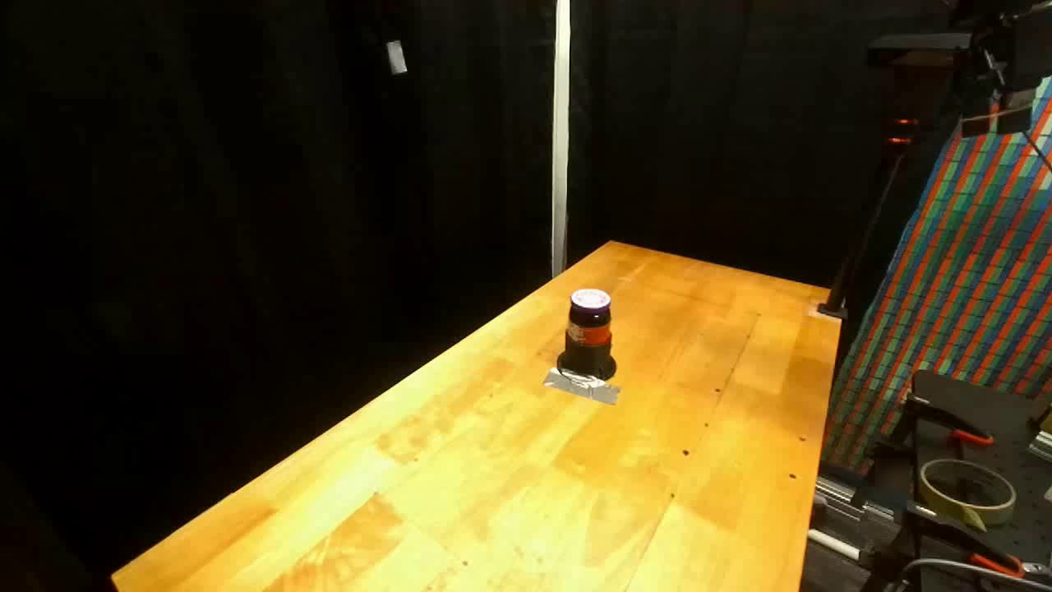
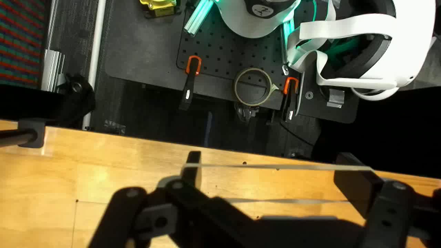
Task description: Put the rubber band around the brown cup
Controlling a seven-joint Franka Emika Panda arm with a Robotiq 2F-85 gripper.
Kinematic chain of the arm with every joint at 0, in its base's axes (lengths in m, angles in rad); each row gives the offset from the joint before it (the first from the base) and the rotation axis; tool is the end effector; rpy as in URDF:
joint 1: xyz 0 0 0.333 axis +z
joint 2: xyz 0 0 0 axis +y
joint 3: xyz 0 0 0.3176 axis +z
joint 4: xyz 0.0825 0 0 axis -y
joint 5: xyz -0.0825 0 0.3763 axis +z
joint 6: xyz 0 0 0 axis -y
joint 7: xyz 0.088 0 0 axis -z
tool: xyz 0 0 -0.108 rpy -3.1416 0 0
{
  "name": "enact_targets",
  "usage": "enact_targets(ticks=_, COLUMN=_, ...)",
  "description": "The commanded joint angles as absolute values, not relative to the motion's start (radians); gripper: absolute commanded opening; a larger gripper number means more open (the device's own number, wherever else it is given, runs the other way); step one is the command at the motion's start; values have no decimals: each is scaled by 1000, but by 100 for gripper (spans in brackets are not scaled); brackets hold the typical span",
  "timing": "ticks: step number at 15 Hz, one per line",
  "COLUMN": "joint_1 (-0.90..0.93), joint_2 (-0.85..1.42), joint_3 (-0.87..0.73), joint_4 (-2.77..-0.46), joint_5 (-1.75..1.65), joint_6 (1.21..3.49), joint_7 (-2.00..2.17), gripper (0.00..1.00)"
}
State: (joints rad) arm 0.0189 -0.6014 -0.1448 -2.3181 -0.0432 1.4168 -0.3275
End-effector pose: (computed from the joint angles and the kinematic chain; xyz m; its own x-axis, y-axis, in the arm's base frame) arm 0.3220 -0.0546 0.5367 0.9306 0.2460 -0.2710 0.2168 -0.9671 -0.1333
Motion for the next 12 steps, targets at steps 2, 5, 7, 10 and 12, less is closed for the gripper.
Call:
enact_targets(ticks=2, joint_1=14, joint_2=-601, joint_3=-141, joint_4=-2311, joint_5=-41, joint_6=1416, joint_7=-330, gripper=100)
enact_targets(ticks=5, joint_1=14, joint_2=-604, joint_3=-141, joint_4=-2310, joint_5=-41, joint_6=1416, joint_7=-330, gripper=100)
enact_targets(ticks=7, joint_1=22, joint_2=-569, joint_3=-138, joint_4=-2293, joint_5=-55, joint_6=1455, joint_7=-346, gripper=100)
enact_targets(ticks=10, joint_1=43, joint_2=-469, joint_3=-142, joint_4=-2239, joint_5=-53, joint_6=1509, joint_7=-402, gripper=100)
enact_targets(ticks=12, joint_1=49, joint_2=-374, joint_3=-147, joint_4=-2179, joint_5=-55, joint_6=1558, joint_7=-448, gripper=100)
